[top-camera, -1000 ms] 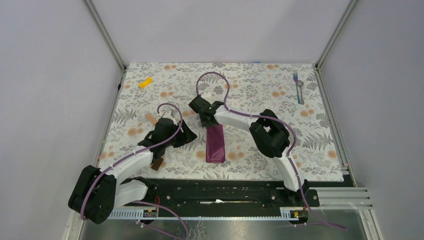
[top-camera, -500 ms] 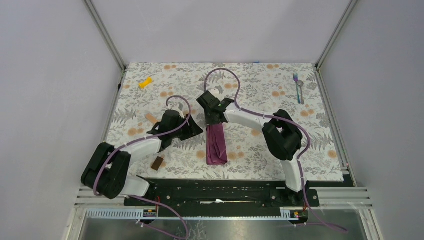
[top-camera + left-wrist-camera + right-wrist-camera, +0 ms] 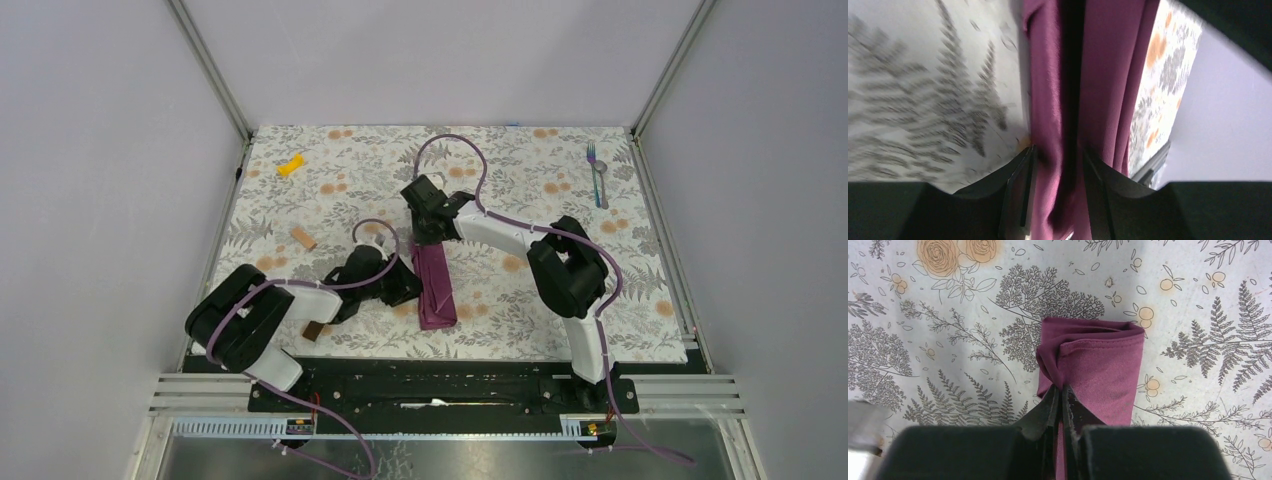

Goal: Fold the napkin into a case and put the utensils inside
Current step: Grasp the top corner of the smaller rectangle folded napkin from the folded napkin.

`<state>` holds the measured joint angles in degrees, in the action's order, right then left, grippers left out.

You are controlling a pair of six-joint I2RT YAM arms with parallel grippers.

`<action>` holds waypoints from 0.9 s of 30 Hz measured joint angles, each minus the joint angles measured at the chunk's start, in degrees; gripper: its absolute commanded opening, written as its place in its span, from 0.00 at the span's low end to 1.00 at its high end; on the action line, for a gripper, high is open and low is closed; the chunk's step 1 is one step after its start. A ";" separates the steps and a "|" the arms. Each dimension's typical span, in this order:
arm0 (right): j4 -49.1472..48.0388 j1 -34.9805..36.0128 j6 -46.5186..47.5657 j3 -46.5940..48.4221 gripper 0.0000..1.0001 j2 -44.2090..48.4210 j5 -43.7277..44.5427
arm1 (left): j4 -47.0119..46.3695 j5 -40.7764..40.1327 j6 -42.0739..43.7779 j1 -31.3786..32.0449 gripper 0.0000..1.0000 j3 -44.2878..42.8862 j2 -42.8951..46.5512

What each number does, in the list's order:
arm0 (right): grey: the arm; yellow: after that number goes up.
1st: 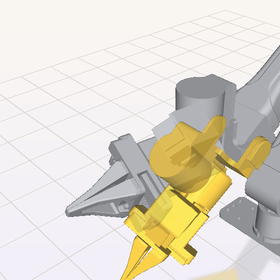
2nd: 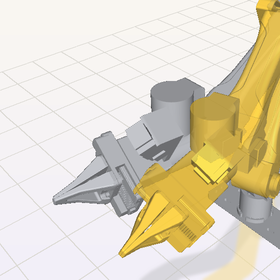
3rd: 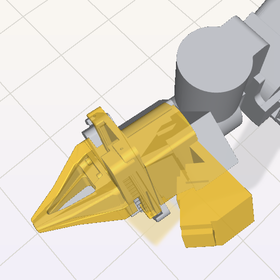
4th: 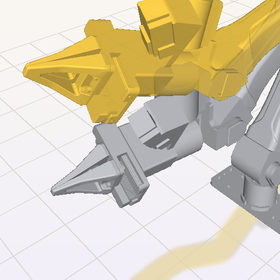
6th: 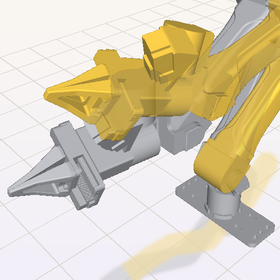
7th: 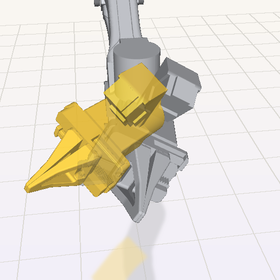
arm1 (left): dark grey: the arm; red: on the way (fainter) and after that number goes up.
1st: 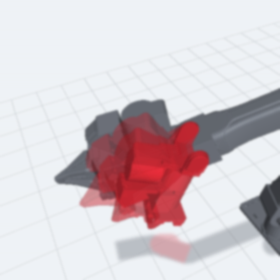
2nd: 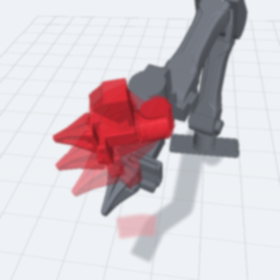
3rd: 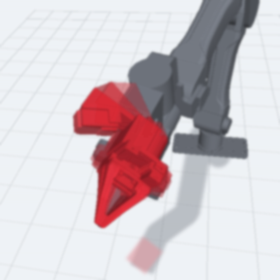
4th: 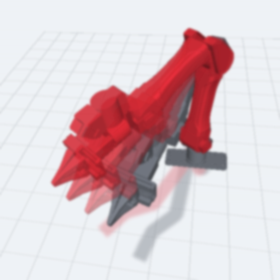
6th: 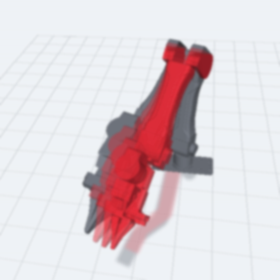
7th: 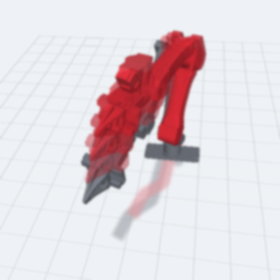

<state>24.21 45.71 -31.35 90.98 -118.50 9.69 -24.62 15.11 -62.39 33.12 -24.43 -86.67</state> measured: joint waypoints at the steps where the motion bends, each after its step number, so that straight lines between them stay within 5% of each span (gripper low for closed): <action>1: -0.15 -0.04 0.02 0.00 0.00 0.00 -0.31 | -1.86 -0.22 -1.38 1.49 0.46 0.46 -0.63; 8: -1.49 -0.24 0.07 -0.92 0.00 0.07 -1.60 | -0.24 -2.80 -1.99 1.81 0.60 2.69 6.71; 13: -1.86 -0.79 0.28 -2.12 0.00 0.09 -2.82 | 12.17 -6.88 6.91 -2.73 0.46 -4.96 12.37; 21: -2.29 -0.90 0.35 -2.19 0.00 0.24 -3.39 | 22.67 -12.70 23.58 -3.91 0.25 -22.99 2.78; 27: -2.45 -1.79 -0.96 -3.21 0.00 1.57 -3.45 | 25.42 -16.46 30.93 -1.38 0.32 -23.71 -2.82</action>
<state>21.76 43.92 -32.32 87.77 -116.92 6.24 0.80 -1.34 -31.46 31.75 -48.14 -89.49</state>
